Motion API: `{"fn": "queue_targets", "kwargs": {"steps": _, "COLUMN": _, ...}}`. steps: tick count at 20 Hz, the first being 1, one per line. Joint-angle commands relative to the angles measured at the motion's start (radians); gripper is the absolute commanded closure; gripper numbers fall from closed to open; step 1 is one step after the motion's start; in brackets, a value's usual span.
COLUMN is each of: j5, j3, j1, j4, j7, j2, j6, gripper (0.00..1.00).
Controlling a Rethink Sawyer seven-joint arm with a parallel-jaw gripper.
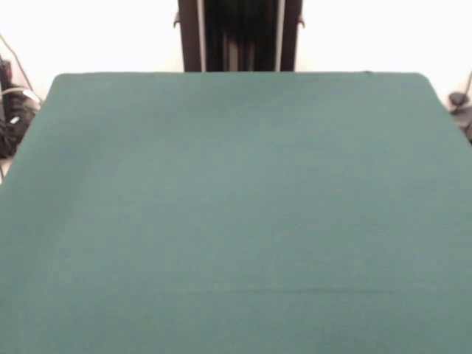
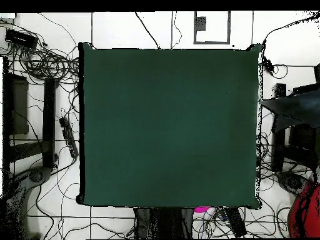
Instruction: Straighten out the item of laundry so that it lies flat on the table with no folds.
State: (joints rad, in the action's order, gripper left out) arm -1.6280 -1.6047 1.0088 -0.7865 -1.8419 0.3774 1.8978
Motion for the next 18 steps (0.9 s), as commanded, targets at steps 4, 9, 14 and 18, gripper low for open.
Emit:
{"fn": "queue_targets", "kwargs": {"steps": 4, "j5": -0.292, "j3": -0.061, "j1": 0.169, "j4": -0.265, "j7": 0.113, "j2": 0.053, "j6": -0.096, "gripper": 1.0}}
{"fn": "queue_targets", "kwargs": {"steps": 9, "j5": -0.202, "j3": -0.062, "j1": 0.125, "j4": -0.062, "j7": -0.06, "j2": 0.015, "j6": -0.03, "gripper": 1.0}}
{"fn": "queue_targets", "kwargs": {"steps": 14, "j5": -0.097, "j3": -0.054, "j1": 0.163, "j4": -0.009, "j7": -0.121, "j2": 0.007, "j6": -0.049, "gripper": 1.0}}
{"fn": "queue_targets", "kwargs": {"steps": 18, "j5": -0.099, "j3": -0.072, "j1": 0.181, "j4": -0.002, "j7": -0.155, "j2": -0.001, "j6": -0.036, "gripper": 1.0}}
